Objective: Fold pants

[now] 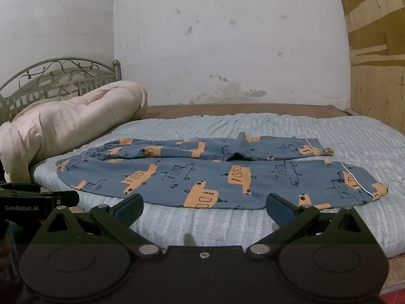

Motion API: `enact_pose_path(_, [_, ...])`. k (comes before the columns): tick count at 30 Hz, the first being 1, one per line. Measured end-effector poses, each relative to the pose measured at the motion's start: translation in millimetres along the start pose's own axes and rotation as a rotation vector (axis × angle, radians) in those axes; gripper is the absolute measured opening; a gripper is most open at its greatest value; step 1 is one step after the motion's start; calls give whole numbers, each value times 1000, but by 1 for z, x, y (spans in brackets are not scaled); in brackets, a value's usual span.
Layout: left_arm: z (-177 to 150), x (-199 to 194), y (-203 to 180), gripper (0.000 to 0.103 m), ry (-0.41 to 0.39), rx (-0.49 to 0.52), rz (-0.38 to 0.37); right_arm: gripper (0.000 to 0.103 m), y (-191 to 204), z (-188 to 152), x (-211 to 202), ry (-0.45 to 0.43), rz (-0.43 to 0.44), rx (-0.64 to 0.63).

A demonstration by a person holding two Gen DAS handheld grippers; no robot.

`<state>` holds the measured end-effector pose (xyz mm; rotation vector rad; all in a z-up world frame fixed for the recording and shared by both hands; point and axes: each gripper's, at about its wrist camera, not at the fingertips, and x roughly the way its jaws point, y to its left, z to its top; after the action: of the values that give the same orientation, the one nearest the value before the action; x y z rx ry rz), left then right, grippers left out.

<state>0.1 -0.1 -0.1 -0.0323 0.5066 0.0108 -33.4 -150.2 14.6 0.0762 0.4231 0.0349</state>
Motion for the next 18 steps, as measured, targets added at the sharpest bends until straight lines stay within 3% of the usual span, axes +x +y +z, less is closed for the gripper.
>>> enact_pose_path(18, [0, -2, 0, 102, 4, -2, 0, 102, 2, -1, -1, 5, 0, 2])
